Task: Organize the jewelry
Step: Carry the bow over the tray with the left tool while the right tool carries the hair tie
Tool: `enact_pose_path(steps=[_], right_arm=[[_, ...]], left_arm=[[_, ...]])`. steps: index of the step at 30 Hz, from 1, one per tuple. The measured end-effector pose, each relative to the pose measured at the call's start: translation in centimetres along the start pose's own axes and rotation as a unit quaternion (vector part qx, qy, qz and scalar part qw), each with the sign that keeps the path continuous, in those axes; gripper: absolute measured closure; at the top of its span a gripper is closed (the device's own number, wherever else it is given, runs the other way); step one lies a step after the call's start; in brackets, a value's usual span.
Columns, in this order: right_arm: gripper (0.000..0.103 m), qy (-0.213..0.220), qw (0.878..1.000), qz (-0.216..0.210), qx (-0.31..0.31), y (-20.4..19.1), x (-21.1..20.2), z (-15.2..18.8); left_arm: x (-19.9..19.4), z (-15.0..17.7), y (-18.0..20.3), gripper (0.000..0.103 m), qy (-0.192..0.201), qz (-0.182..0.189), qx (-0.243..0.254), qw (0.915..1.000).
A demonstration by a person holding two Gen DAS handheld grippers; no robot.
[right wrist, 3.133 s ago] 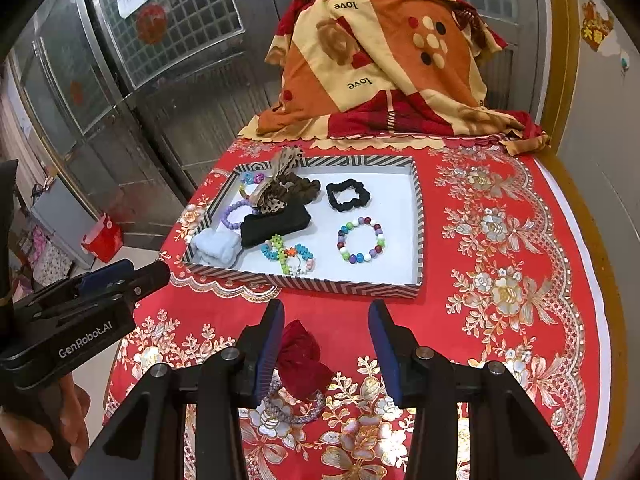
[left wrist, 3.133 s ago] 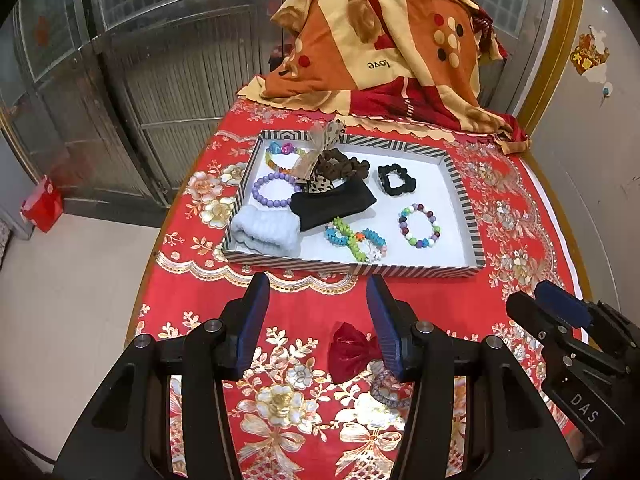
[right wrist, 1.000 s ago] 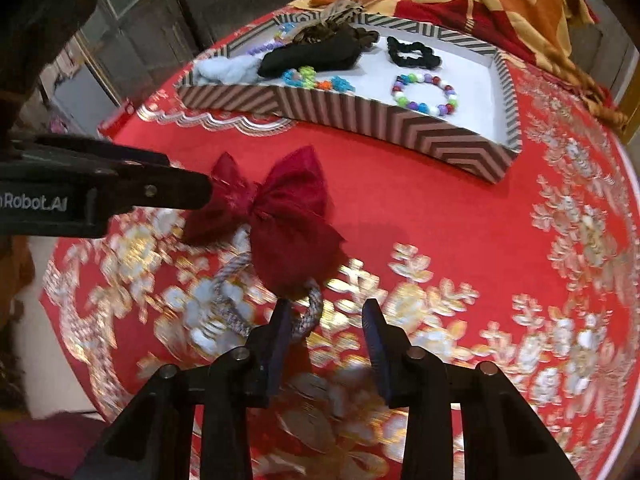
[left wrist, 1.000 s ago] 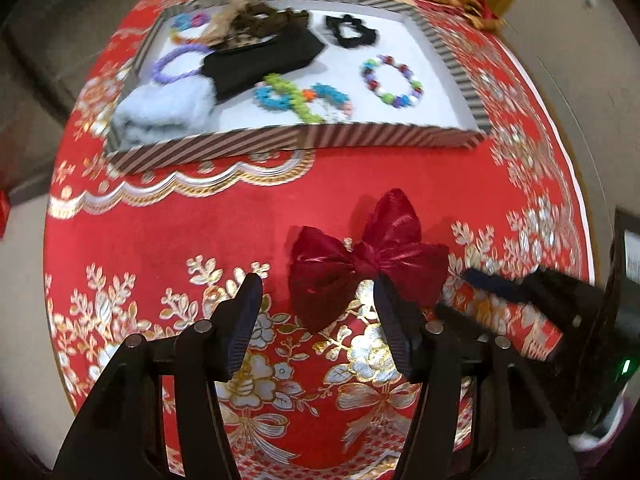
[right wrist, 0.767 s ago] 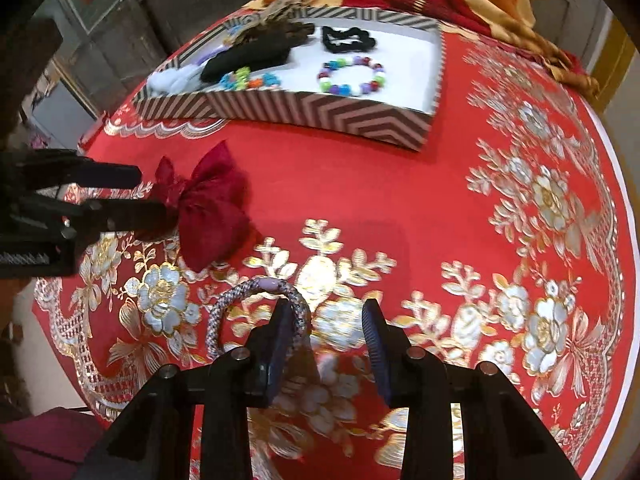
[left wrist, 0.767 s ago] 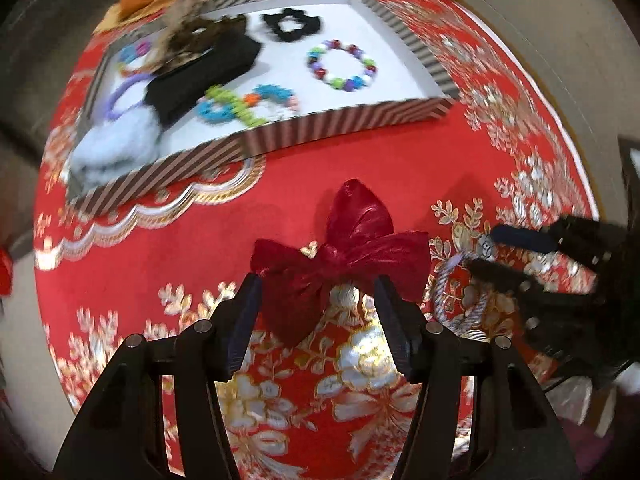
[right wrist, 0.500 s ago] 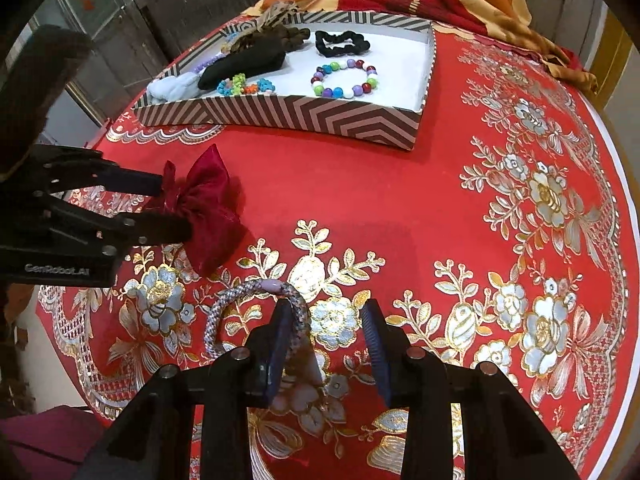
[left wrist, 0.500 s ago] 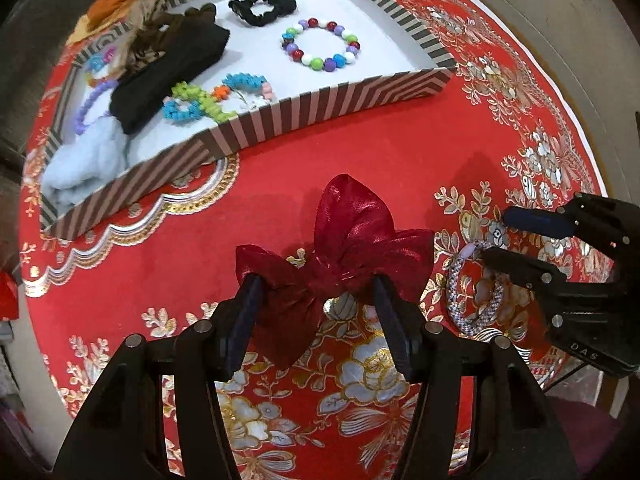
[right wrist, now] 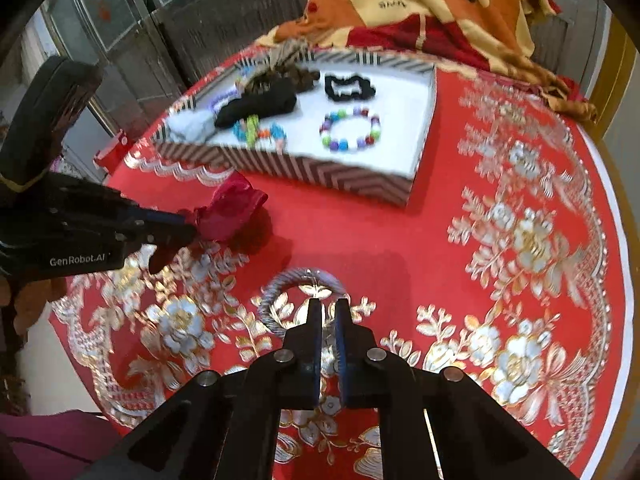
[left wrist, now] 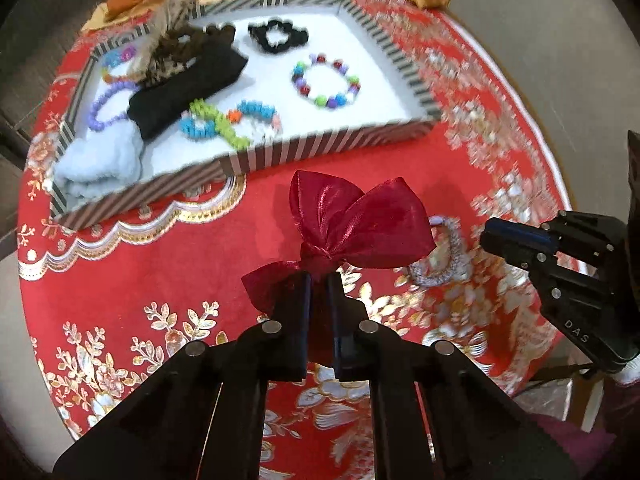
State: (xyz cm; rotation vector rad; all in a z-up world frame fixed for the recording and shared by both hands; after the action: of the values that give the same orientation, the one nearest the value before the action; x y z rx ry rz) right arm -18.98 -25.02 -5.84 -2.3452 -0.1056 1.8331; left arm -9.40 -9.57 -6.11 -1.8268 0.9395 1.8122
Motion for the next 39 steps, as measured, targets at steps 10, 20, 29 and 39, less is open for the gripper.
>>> enact_pose_path(steps=[10,20,29,39], right_arm=[[0.097,0.036,0.999,0.006,-0.021,-0.1,-4.3,-2.7],[0.097,-0.056,0.998,0.012,-0.019,0.6,3.3,-1.3],[0.077,-0.068,0.998,0.001,0.000,1.3,3.8,-0.7],[0.097,-0.060,0.998,0.026,-0.025,0.5,4.0,-0.3]], left_arm=[[-5.5,-2.0,1.1,0.096,0.070,-0.007,-0.008,0.9975],[-4.6,-1.7,0.4,0.096,0.055,-0.007,-0.027,0.9981],[-4.4,-1.8,0.3,0.096,0.053,-0.003,-0.032,0.9981],[-4.6,-1.9,-0.4,0.096,0.052,0.000,-0.050,0.9974]])
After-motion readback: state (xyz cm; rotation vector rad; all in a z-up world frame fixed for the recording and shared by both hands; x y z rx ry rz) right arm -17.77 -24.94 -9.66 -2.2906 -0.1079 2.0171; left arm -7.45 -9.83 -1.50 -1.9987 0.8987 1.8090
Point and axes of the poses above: each gripper's, at about its wrist camera, not at the fingertips, and x roughly the way its jaws point, y to its right, z to its underside, the point moved 3 cm from there along x, roughly the way its jaws point, and after that the axes turned 13 degrees about -y, right-handed, at the moved point
